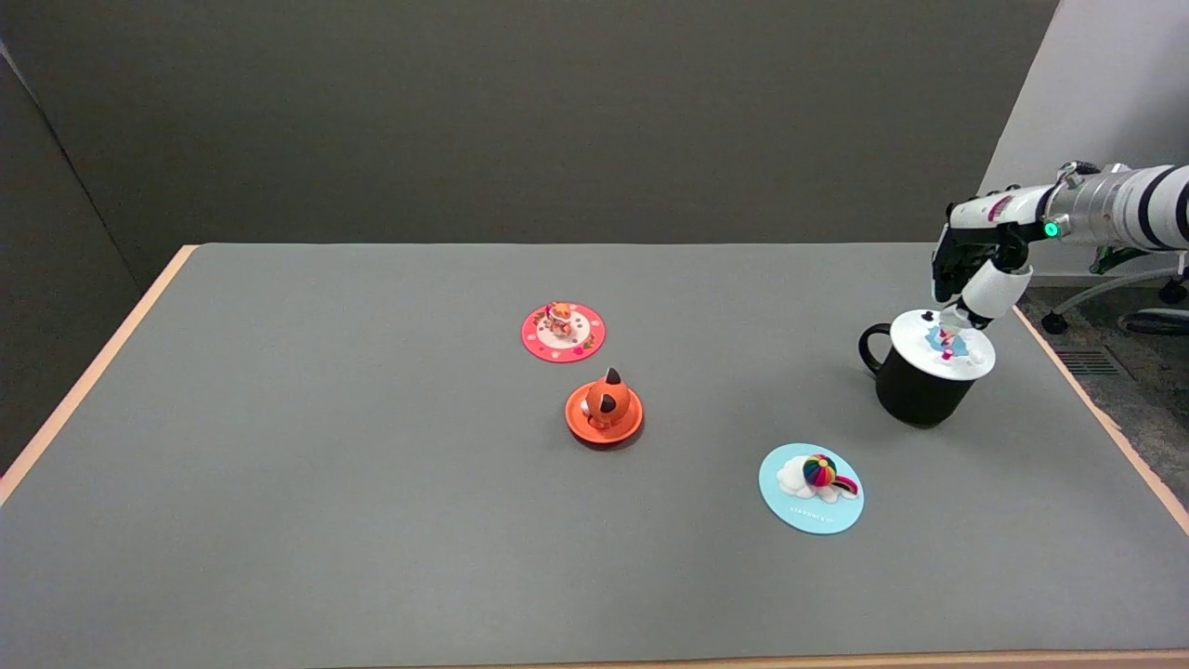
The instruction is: Place the white cup lid onto the cup.
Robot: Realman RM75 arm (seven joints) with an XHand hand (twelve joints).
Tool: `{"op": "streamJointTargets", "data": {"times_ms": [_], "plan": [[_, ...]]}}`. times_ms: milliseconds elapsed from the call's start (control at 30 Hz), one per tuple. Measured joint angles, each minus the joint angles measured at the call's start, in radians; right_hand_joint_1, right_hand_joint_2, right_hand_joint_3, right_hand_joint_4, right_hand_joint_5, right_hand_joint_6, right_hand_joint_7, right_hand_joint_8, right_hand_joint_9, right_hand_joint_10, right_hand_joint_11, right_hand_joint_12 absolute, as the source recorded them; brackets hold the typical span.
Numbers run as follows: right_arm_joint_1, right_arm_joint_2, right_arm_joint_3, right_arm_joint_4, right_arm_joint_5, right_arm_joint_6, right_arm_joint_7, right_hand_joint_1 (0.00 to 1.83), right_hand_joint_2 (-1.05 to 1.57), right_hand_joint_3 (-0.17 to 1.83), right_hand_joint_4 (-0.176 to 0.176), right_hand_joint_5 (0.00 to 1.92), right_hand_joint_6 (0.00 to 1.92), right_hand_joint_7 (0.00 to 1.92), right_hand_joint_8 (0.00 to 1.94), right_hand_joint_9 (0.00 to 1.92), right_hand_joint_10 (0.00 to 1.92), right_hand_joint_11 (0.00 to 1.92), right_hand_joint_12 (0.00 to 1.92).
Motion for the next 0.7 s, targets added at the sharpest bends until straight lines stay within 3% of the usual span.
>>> {"op": "streamJointTargets", "data": {"times_ms": [333, 433, 700], "plan": [[0.001, 0.002, 0.027, -0.025, 0.000, 0.023, 0.003, 0.88, 0.64, 0.73, -0.047, 0.87, 0.47, 0.85, 0.43, 0.69, 0.33, 0.52, 0.42], [0.002, 0.003, 0.031, -0.033, 0.000, 0.047, 0.012, 0.88, 0.65, 0.72, -0.062, 0.87, 0.44, 0.86, 0.42, 0.70, 0.35, 0.53, 0.43], [0.004, 0.003, 0.014, -0.060, -0.001, 0.154, 0.087, 0.87, 0.63, 0.78, -0.067, 0.83, 0.34, 0.88, 0.24, 0.71, 0.30, 0.51, 0.46]]}}
